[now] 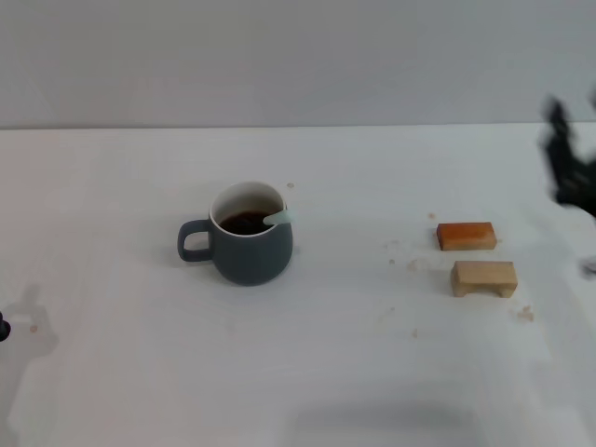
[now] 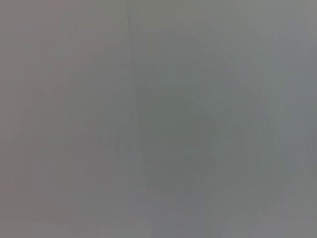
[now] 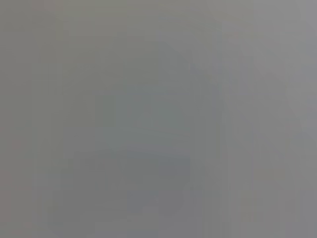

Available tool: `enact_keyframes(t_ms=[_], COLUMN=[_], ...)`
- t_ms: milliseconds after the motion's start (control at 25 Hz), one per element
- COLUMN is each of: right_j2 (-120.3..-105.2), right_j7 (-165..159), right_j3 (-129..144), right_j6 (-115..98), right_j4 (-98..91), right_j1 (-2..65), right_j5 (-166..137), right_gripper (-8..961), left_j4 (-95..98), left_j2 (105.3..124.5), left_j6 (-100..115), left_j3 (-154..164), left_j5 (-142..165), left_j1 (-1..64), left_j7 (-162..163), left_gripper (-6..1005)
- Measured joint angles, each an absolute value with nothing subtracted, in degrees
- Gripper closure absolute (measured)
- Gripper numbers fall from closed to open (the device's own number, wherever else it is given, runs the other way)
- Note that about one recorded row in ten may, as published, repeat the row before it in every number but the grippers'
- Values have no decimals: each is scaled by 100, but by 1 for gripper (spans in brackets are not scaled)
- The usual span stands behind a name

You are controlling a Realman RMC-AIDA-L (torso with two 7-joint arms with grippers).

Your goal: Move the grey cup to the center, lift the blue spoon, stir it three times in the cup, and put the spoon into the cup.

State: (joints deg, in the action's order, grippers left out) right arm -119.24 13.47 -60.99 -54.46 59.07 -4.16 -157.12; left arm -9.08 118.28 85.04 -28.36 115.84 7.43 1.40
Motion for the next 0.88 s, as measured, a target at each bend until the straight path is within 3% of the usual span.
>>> enact_keyframes(t_ms=[400,640,880], right_j2=[-11924,-11933,-11941], right_j7=[1244,480,444], right_j3=[-5353,-5205,-5136], right_j6=[-7639,-8133,-8308], right_j4=[3671,2955,2736], right_j1=[-562,-450,-374], right_j5=[-12998,-12468,-12451], right_gripper=[469,267,267], left_j4=[-825,-784,-764], left_j2=[11821,11821,11830], left_j6=[8463,8420,8406], left_j3=[-2859,-2987,-2997], left_j5=[11573,11564,11565], left_j1=[711,760,809], left_j7=[135,126,123], left_gripper=[1001,1001,1001])
